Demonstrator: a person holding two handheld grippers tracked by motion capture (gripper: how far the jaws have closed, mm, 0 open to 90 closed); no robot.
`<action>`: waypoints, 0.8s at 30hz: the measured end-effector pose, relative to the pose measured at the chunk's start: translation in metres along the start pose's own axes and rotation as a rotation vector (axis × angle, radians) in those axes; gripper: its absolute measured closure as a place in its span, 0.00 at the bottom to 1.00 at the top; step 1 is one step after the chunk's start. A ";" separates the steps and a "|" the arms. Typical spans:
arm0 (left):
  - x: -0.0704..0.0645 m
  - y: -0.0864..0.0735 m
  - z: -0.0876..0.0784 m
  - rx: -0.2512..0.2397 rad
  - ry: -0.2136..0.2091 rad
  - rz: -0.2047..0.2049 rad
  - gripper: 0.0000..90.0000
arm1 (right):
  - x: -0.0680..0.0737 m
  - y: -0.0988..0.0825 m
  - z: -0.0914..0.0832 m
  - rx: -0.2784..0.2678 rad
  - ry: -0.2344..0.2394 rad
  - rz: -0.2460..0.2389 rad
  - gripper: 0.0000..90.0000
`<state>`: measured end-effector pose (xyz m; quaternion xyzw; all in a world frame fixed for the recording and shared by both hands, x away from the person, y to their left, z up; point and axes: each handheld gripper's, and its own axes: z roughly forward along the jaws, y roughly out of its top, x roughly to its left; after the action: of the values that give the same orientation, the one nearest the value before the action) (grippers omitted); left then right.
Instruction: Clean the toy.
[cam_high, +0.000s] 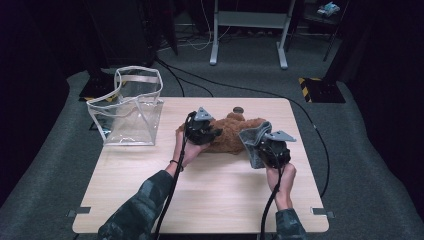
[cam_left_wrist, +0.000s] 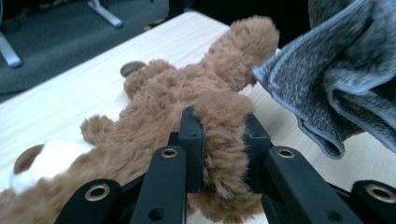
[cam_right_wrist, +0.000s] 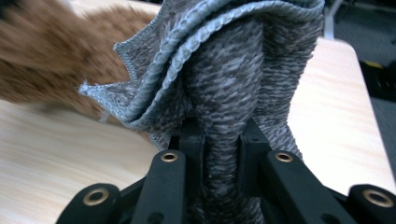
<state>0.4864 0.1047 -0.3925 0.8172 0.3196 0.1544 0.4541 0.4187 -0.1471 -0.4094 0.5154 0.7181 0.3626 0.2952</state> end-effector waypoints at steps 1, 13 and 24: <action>0.002 -0.001 0.001 0.008 0.004 -0.004 0.84 | 0.005 0.004 0.004 -0.005 0.005 -0.014 0.85; 0.014 -0.006 0.004 0.045 0.001 -0.028 0.83 | 0.065 0.042 0.068 0.018 0.098 -0.120 0.85; 0.026 -0.010 -0.005 0.047 0.006 -0.051 0.83 | 0.003 0.038 0.073 0.086 -0.082 0.018 0.85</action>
<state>0.4994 0.1289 -0.3992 0.8189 0.3452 0.1377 0.4374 0.4962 -0.1203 -0.4194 0.5486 0.7156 0.3128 0.2985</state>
